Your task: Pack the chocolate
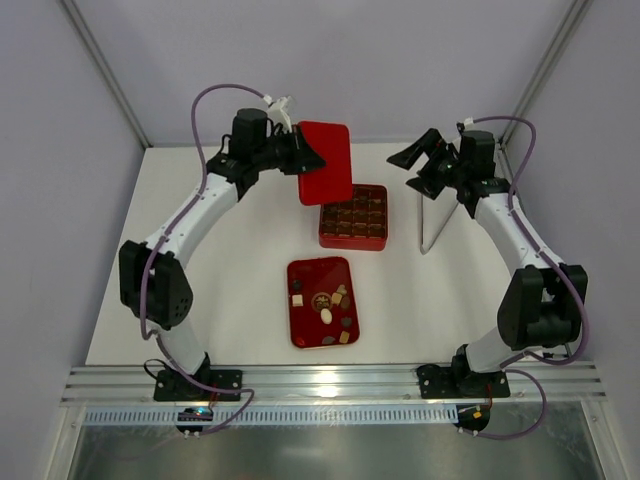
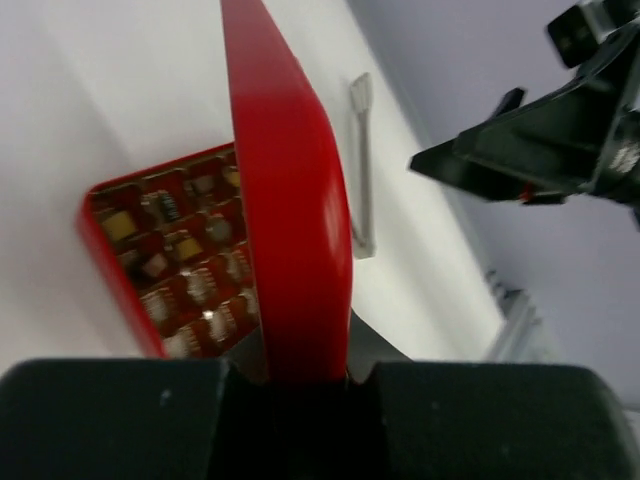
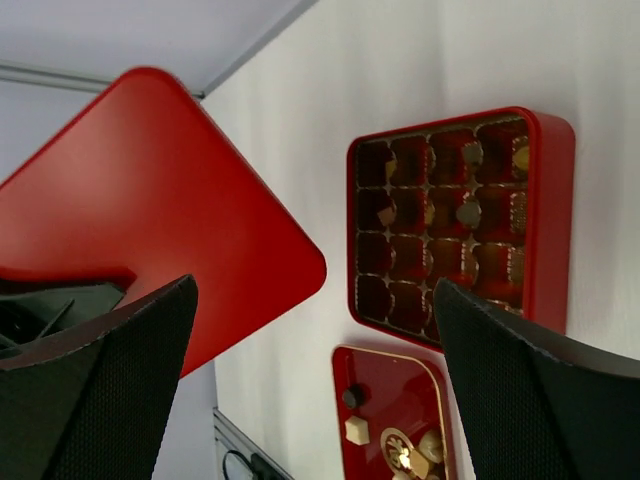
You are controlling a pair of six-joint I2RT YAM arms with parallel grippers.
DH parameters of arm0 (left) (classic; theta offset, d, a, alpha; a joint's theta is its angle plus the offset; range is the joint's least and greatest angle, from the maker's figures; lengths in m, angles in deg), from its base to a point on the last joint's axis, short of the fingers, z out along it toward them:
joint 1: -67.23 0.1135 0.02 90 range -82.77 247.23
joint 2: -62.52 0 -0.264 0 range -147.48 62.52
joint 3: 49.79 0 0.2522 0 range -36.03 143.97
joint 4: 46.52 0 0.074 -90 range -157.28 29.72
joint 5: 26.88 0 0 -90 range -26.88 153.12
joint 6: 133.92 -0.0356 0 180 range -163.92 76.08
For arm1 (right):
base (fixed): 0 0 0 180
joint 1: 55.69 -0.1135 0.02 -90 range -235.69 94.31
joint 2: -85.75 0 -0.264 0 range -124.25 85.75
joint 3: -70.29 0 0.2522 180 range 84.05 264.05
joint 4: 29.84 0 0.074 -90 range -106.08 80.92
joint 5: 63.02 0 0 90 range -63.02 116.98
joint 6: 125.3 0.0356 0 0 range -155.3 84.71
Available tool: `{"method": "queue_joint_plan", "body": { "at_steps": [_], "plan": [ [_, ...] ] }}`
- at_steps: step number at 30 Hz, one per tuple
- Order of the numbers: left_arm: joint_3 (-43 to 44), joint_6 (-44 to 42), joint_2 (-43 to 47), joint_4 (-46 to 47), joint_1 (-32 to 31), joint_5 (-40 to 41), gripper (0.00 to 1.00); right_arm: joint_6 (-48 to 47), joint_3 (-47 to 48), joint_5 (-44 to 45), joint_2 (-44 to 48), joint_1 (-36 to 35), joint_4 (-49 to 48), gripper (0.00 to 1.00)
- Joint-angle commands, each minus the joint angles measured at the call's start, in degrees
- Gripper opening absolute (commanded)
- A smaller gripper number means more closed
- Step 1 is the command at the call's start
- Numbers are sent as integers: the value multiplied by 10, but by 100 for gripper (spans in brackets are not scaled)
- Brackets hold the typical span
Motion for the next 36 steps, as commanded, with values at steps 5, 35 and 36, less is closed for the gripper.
{"method": "queue_joint_plan", "body": {
  "at_steps": [5, 35, 36],
  "plan": [
    [-27, 274, -99, 235, 5, -219, 0, -110, -19, 40, 4, -17, 5, 100],
    [43, 397, -320, 382, 19, -324, 1, -135, -82, 117, -75, -69, -40, 95],
    [50, 397, -323, 381, 19, -328, 1, -136, -83, 118, -76, -71, -43, 95]
  ]
}}
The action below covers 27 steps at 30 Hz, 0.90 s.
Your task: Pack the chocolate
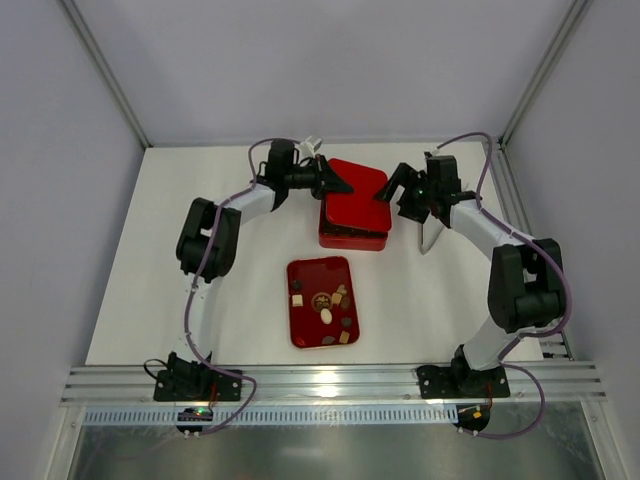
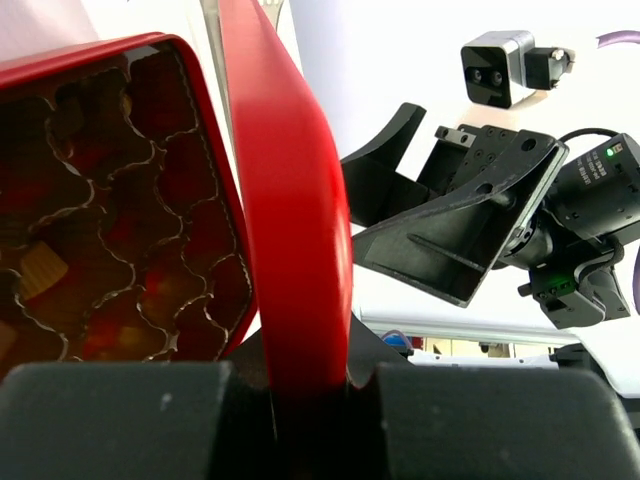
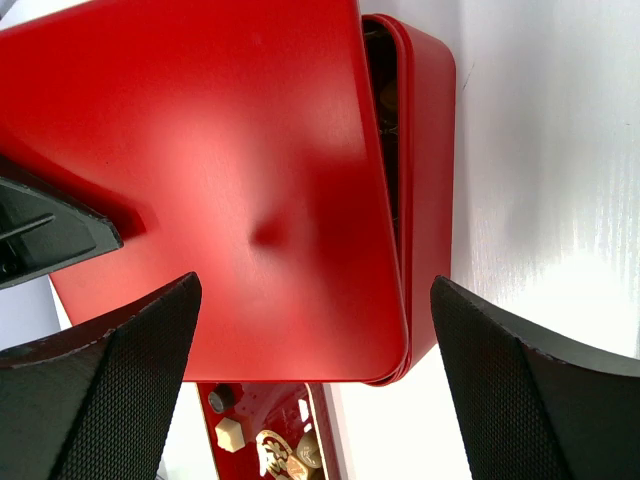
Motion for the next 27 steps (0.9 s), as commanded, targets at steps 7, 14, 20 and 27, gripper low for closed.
{"method": "queue_joint_plan", "body": {
  "at_steps": [7, 14, 20, 27],
  "plan": [
    [48, 9, -21, 13, 9, -44, 2, -12, 1, 18, -17, -14, -38, 95],
    [43, 14, -30, 10, 11, -56, 3, -10, 3, 21, -27, -21, -40, 95],
    [36, 14, -30, 7, 12, -60, 3, -10, 4, 25, -31, -25, -40, 94],
    [17, 10, -27, 5, 18, -64, 5, -12, 7, 32, -37, -31, -37, 94]
  ]
}}
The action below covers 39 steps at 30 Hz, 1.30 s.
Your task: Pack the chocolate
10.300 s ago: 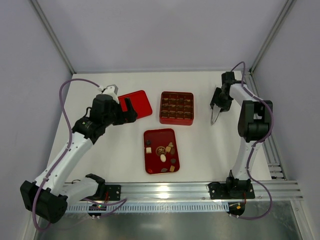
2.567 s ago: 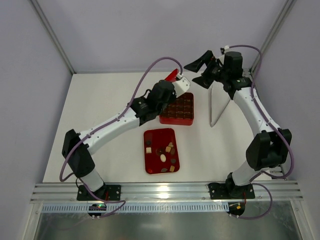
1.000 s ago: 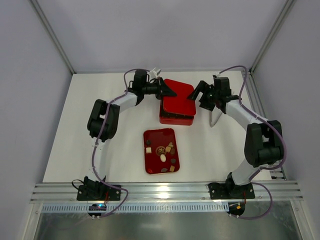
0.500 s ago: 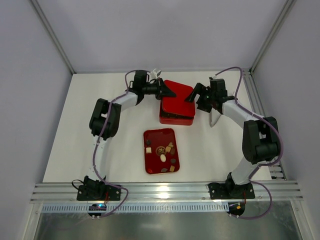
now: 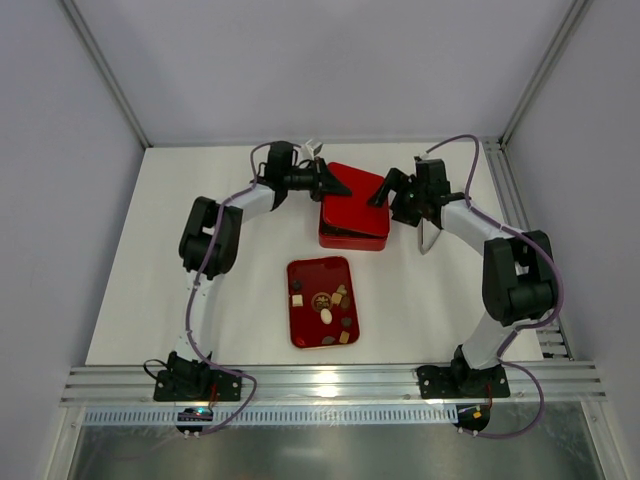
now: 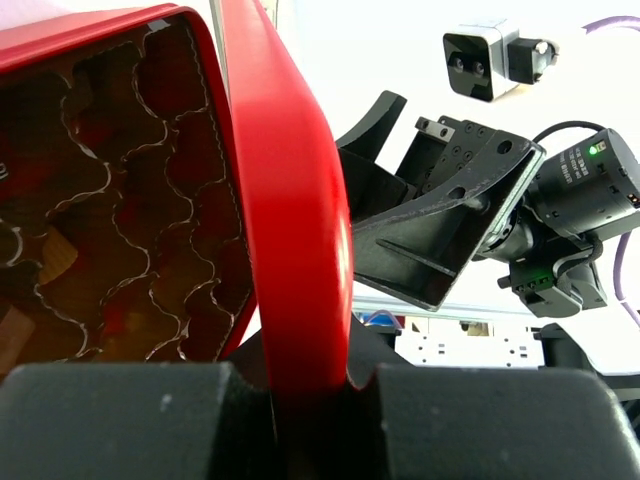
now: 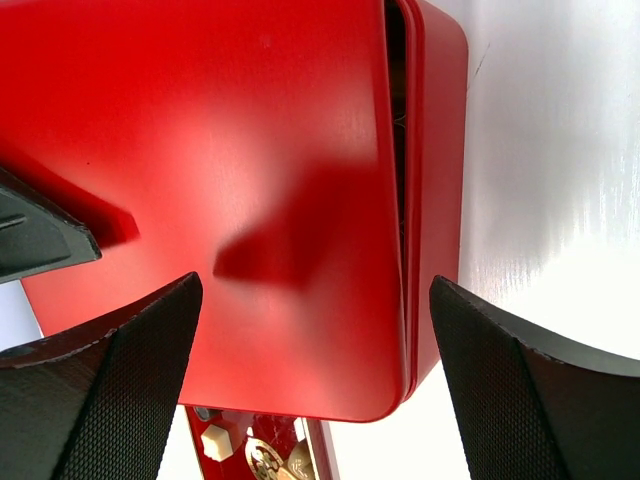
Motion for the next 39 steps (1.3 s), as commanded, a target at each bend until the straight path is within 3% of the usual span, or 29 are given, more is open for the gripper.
{"method": "queue_joint_plan", "body": {
  "at_steps": [1, 12, 18, 39],
  "plan": [
    [-5, -3, 5, 10, 11, -18, 6, -14, 9, 18, -4, -7, -22, 94],
    [-7, 9, 1, 5, 13, -23, 8, -15, 9, 19, -14, -10, -21, 94],
    [-19, 112, 1, 148, 13, -31, 8, -17, 13, 19, -13, -10, -19, 93],
    [-21, 115, -17, 148, 3, -36, 10, -20, -7, 18, 11, -10, -43, 95]
  ]
}}
